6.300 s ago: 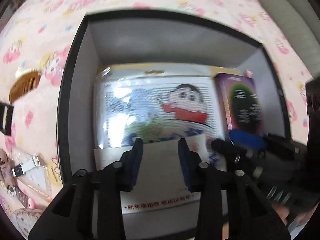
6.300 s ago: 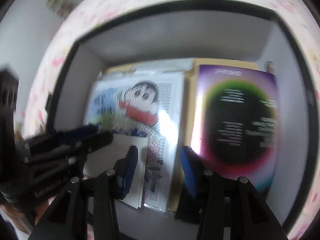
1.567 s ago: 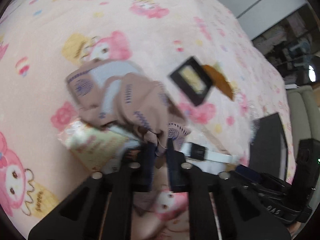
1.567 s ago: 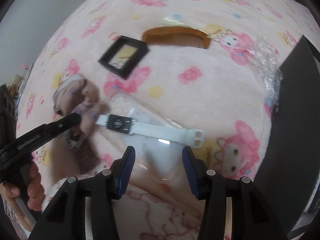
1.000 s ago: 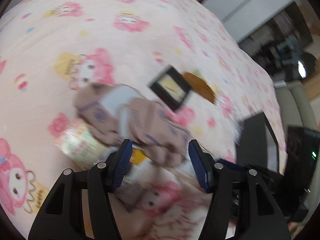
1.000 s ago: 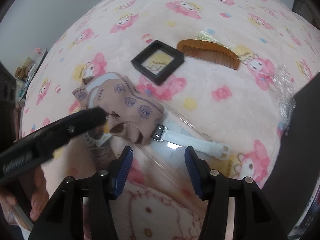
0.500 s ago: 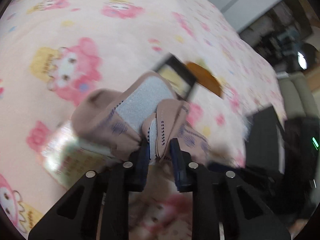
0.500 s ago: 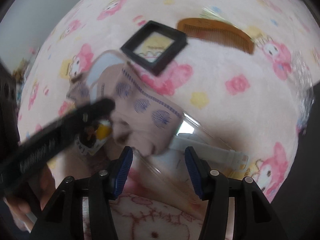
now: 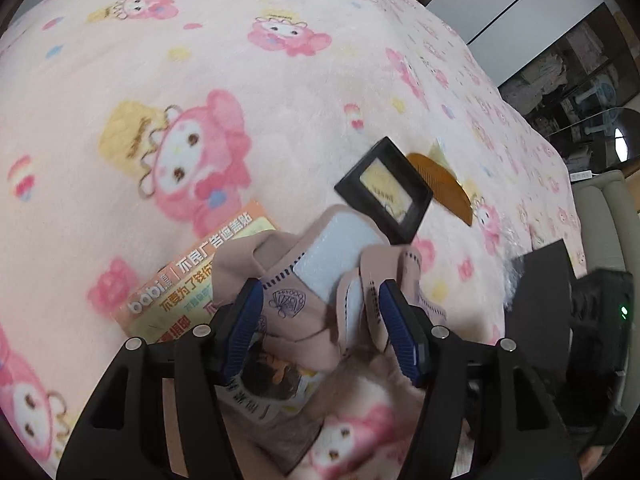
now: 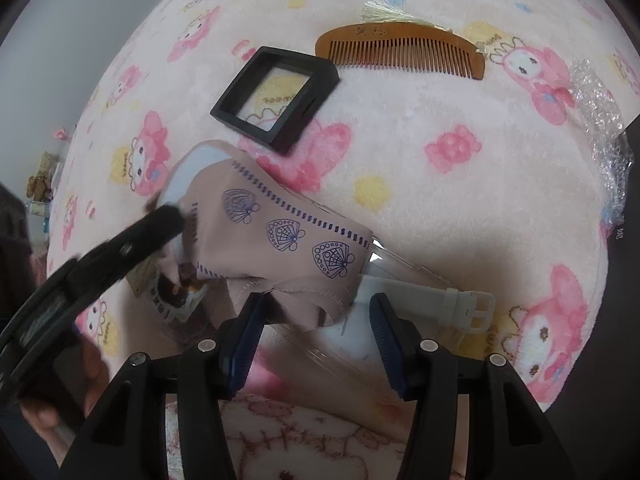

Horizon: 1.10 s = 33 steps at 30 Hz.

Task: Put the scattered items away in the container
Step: 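Grasp the beige fabric pouch with both grippers and lift it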

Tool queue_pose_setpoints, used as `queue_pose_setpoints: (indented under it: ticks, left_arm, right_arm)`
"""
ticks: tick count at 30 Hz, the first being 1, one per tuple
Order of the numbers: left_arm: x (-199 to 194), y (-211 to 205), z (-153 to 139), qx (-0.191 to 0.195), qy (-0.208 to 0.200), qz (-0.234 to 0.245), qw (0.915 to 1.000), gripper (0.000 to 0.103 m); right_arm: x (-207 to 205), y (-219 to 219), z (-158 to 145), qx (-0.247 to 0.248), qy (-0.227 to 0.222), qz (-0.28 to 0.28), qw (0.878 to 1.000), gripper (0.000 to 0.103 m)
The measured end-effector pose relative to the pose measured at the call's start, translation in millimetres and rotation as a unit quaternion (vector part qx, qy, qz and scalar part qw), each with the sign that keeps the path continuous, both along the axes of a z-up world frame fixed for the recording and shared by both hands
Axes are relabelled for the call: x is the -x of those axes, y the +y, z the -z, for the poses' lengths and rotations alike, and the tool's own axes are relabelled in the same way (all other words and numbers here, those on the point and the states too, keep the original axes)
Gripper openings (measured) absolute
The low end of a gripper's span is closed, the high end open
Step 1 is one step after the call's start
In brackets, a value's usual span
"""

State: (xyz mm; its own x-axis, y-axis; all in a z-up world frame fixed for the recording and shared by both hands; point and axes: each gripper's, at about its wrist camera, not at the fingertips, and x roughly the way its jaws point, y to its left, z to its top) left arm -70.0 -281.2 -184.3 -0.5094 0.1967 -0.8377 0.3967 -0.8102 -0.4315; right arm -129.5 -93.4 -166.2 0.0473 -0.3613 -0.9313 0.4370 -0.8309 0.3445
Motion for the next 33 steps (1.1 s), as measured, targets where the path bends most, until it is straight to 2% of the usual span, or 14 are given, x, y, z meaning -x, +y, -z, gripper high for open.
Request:
queue_pose_setpoints:
  ticks: [2,3,4,6,8,11,13,14,15,19,23,29,31,33]
  left_arm:
    - [7,7,-1,0.007,0.000,0.017,0.9998,0.069]
    - [10,13,-1,0.013,-0.002,0.034,0.9993,0.065]
    - [12,18,-2,0.008,-0.005,0.053,0.9985,0.050]
    - [15,27,2,-0.004,-0.015,0.082,0.9965,0.038]
    - [13,31,-1,-0.001,-0.012,0.092,0.9957,0.030]
    - [7,34,-5,-0.019,-0.003,0.106,0.9942,0.016]
    - [2,39,-10,-0.012,0.001,0.111,0.9938,0.009]
    - [0,42,-13,-0.007,0.004,0.113,0.9936,0.008]
    - [-3,45,-18,-0.004,0.009,0.114,0.9934,0.006]
    - [-13,59,-38,-0.013,0.034,0.125,0.9915,0.005]
    - [-22,77,-56,-0.010,0.048,0.141,0.9887,0.005]
    - [-35,103,-85,-0.008,0.074,0.173,0.9820,0.005]
    - [-38,115,-96,0.005,0.084,0.188,0.9784,0.005]
    - [-39,123,-103,0.034,0.090,0.191,0.9768,0.005]
  right_arm:
    - [2,5,1,0.015,-0.007,0.011,1.000,0.050]
    - [3,8,2,0.022,-0.012,0.018,1.000,0.050]
    - [4,10,3,0.027,-0.015,0.024,0.999,0.049]
    - [5,11,3,0.028,-0.016,0.027,0.999,0.047]
    - [3,9,2,0.021,-0.011,0.026,0.999,0.045]
    - [3,10,1,0.024,-0.010,0.030,0.999,0.045]
    - [3,10,2,0.022,-0.010,0.032,0.999,0.040]
    - [3,10,2,0.021,-0.009,0.033,0.999,0.037]
    - [1,10,2,0.024,-0.007,0.033,0.999,0.030]
    - [-2,15,0,0.047,-0.013,0.041,0.998,0.024]
    - [1,22,-11,0.076,0.001,0.044,0.996,0.022]
    - [-18,53,-56,0.090,0.049,0.047,0.994,0.022]
    - [-23,71,-65,0.103,0.053,0.055,0.992,0.022]
    - [-28,70,-65,0.113,0.053,0.059,0.990,0.022]
